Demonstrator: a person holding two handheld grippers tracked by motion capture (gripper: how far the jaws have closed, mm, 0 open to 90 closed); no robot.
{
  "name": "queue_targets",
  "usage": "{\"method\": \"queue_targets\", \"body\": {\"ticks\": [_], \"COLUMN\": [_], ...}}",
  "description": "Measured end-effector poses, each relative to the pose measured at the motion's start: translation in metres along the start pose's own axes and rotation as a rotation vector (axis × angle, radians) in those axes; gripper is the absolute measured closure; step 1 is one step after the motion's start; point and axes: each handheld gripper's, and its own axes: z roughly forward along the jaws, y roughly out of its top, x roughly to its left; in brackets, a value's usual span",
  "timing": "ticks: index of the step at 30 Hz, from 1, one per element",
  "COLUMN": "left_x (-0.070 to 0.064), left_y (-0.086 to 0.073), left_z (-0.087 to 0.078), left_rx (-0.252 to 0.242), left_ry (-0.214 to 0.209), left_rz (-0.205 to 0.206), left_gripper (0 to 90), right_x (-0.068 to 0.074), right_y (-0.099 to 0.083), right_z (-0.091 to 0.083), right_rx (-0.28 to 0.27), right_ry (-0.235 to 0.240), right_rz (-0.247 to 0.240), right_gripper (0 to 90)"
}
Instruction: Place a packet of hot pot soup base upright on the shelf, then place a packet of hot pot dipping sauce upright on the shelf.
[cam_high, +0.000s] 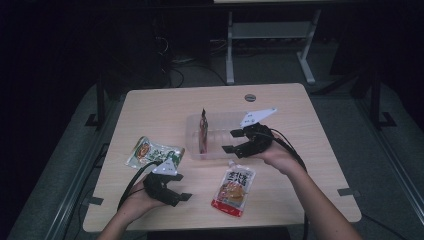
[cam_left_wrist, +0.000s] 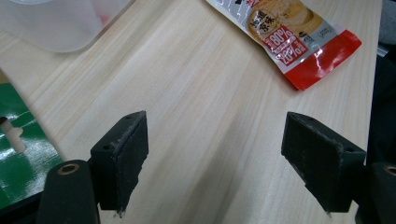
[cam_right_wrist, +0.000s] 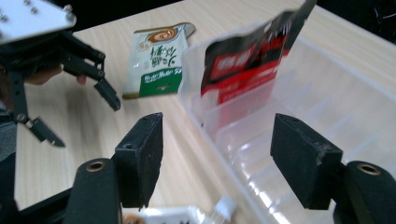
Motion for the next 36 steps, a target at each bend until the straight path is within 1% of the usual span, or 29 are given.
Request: {"method": "queue_targets", "body": {"ticks": [2, 3, 5, 6, 8, 10, 11, 13, 14, 15, 17, 19, 22, 23, 24, 26, 28, 30, 32, 33, 35, 36], "left_x": [0.0, 0.0, -0.001, 0.0, -0.001, -0.001, -0.002, -0.002, -0.001, -0.002, -0.003, -0.004, -0.006, -0.007, -0.008, -0.009, -0.011, -0.013, -0.017, -0.019, -0.023, -0.026], "left_y": [0.0, 0.0, 0.0, 0.0, 0.001, 0.001, 0.001, 0.002, 0.002, 0.002, 0.003, 0.003, 0.005, 0.006, 0.006, 0.007, 0.008, 0.011, 0.015, 0.017, 0.022, 0.025], "left_z": [0.001, 0.001, 0.0, -0.001, -0.001, -0.001, -0.001, 0.0, 0.0, 0.0, 0.001, 0.001, 0.002, 0.003, 0.004, 0.006, 0.008, 0.008, 0.008, 0.008, 0.009, 0.01], "left_rx": [-0.003, -0.003, -0.007, -0.009, -0.012, -0.012, -0.014, -0.009, -0.003, -0.004, -0.006, -0.008, -0.009, -0.016, -0.01, -0.01, -0.009, -0.013, -0.023, -0.033, -0.051, -0.053], "left_ry": [-0.004, -0.004, -0.004, -0.002, 0.0, 0.0, -0.003, -0.003, -0.001, -0.001, -0.004, -0.005, -0.01, -0.012, -0.014, -0.023, -0.03, -0.035, -0.037, -0.043, -0.062, -0.07], "left_rz": [-0.011, -0.011, -0.021, -0.016, -0.016, -0.016, -0.022, -0.015, -0.007, -0.011, -0.026, -0.027, -0.028, -0.024, -0.027, -0.038, -0.041, -0.031, -0.032, -0.035, -0.028, -0.024], "left_gripper": [22.7, 22.8, 22.9, 22.9, 22.9, 23.3, 23.5, 23.9, 24.0, 24.0, 24.3, 24.7, 27.7, 29.2, 30.5, 32.8, 38.3, 45.4, 56.6, 60.9, 72.5, 77.3], "right_x": [0.002, 0.002, 0.003, 0.005, 0.006, 0.007, 0.007, 0.008, 0.009, 0.009, 0.01, 0.012, 0.012, 0.012, 0.012, 0.012, 0.011, 0.009, 0.008, 0.006, 0.003, 0.002], "right_y": [-0.008, -0.008, -0.016, -0.022, -0.03, -0.038, -0.042, -0.051, -0.054, -0.058, -0.066, -0.073, -0.085, -0.089, -0.093, -0.102, -0.11, -0.118, -0.125, -0.128, -0.131, -0.132], "right_z": [-0.004, -0.004, -0.008, -0.012, -0.016, -0.02, -0.022, -0.025, -0.028, -0.03, -0.035, -0.04, -0.046, -0.048, -0.05, -0.053, -0.057, -0.06, -0.062, -0.063, -0.062, -0.061], "right_rx": [-0.002, -0.002, 0.014, 0.016, 0.013, 0.016, 0.021, 0.029, 0.034, 0.033, 0.034, 0.033, 0.039, 0.041, 0.04, 0.042, 0.044, 0.047, 0.058, 0.063, 0.07, 0.076], "right_ry": [0.0, 0.0, -0.01, -0.012, -0.01, -0.024, -0.03, -0.042, -0.042, -0.044, -0.041, -0.037, -0.048, -0.052, -0.055, -0.064, -0.07, -0.089, -0.098, -0.103, -0.116, -0.126], "right_rz": [0.003, 0.003, 0.009, 0.017, 0.028, 0.035, 0.035, 0.034, 0.043, 0.039, 0.049, 0.048, 0.032, 0.041, 0.037, 0.054, 0.068, 0.075, 0.089, 0.088, 0.092, 0.105], "right_gripper": [33.7, 33.7, 33.7, 33.6, 33.1, 33.1, 32.8, 32.8, 32.6, 32.6, 32.3, 31.5, 29.8, 29.5, 29.0, 28.5, 27.5, 27.2, 27.1, 27.1, 26.4, 25.5]}}
